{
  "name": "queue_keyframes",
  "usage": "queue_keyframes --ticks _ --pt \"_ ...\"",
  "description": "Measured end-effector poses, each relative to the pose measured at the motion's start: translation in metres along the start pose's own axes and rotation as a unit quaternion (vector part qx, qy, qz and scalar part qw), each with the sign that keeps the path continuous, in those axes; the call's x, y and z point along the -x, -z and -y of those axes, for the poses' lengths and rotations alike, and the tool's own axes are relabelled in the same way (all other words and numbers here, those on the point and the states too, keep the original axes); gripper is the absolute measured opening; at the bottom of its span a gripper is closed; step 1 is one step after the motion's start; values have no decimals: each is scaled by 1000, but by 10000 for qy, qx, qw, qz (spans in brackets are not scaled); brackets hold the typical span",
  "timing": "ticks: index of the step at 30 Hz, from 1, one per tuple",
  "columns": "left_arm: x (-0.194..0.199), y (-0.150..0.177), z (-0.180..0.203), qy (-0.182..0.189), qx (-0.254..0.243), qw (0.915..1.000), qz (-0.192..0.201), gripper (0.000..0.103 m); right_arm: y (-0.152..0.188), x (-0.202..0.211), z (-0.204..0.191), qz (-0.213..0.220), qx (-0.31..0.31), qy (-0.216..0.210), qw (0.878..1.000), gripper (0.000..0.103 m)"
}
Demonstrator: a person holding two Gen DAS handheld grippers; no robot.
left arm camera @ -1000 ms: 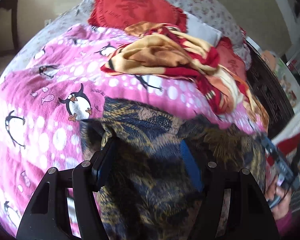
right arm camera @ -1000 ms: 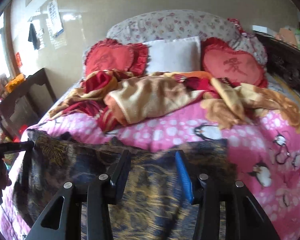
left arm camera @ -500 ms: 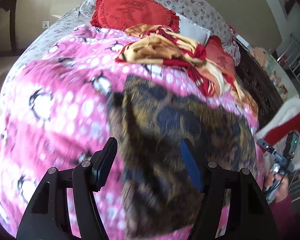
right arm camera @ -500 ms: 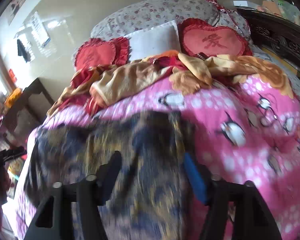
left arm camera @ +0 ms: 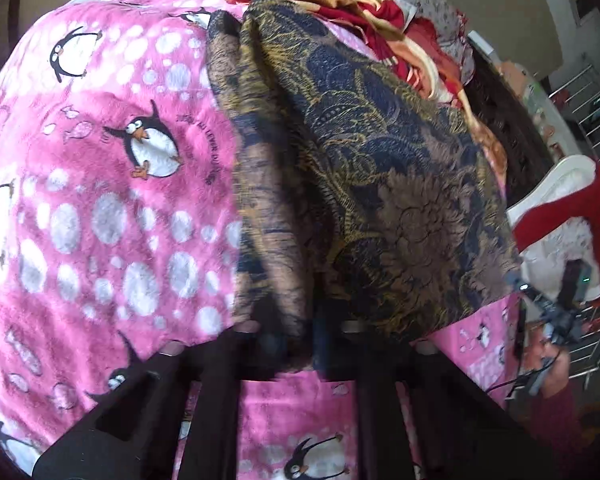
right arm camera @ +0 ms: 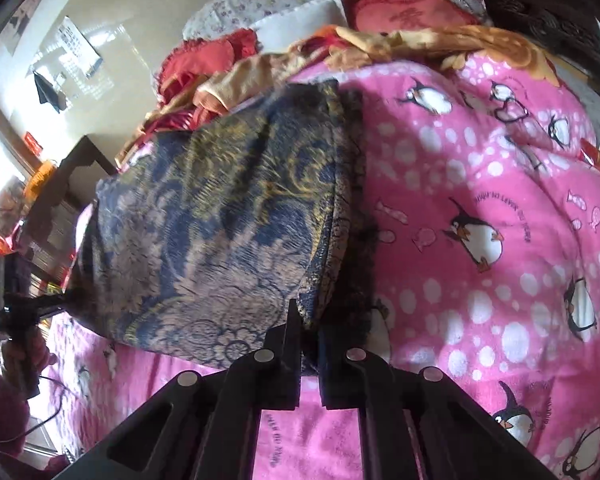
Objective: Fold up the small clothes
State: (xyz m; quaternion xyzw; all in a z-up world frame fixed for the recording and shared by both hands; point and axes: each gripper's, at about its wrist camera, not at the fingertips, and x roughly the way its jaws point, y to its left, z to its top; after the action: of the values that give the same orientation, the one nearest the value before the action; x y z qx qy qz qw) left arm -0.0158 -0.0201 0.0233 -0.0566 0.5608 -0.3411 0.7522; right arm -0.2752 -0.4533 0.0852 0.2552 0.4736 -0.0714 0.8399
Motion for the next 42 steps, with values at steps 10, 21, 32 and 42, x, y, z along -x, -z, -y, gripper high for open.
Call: queue_keyframes --ticks 10,21,32,42 --pt "17 20 -33 43 289 9995 100 5 14 10 27 -135 -294 394 9987 5" --pt "45 12 -4 -384 106 9960 797 48 -58 -4 -94 617 941 152 9935 48" --pt "0 15 -14 -833 285 9944 587 53 -127 -155 -174 296 1590 593 9851 23" --pt "-4 16 -10 -974 185 9927 690 55 -121 -130 -214 176 1878 318 9815 32"
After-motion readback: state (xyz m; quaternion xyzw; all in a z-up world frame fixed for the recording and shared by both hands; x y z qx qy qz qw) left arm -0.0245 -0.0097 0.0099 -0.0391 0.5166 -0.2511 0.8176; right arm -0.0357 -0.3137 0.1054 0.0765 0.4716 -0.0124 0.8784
